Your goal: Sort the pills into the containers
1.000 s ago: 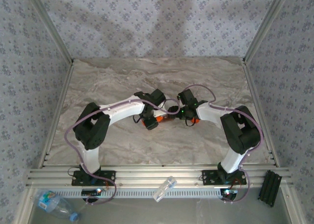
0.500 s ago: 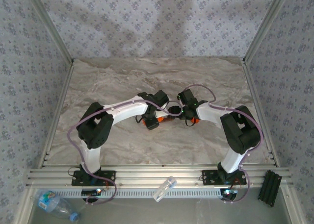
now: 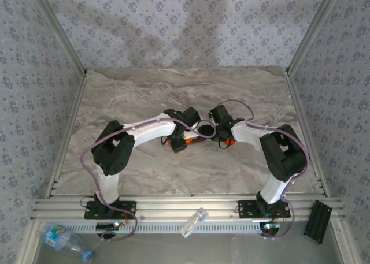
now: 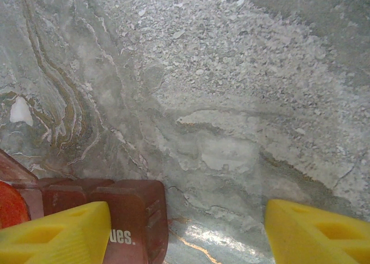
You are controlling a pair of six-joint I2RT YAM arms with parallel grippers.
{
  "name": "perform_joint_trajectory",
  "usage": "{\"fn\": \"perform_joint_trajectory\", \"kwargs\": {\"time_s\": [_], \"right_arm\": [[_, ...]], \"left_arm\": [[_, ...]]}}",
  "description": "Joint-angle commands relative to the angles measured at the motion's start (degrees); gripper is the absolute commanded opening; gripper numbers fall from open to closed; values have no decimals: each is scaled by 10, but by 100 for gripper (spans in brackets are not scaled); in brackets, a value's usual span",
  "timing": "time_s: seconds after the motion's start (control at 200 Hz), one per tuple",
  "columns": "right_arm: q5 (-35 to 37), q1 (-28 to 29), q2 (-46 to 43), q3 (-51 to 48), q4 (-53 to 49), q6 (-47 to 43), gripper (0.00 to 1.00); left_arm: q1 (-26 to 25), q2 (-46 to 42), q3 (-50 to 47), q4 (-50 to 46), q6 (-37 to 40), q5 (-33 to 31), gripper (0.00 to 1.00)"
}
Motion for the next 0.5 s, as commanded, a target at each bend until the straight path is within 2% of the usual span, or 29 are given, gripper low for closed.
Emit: {"fn": "perform_joint_trajectory", "kwargs": {"time_s": [0.0, 0.495], "right_arm": [[-20, 3, 26, -8, 8, 8, 72], [-22, 3, 28, -7, 8, 8, 72]], "left_arm": [[-7, 3, 16, -19, 14, -19, 0], [-10, -6, 28, -40, 30, -45, 0]]}}
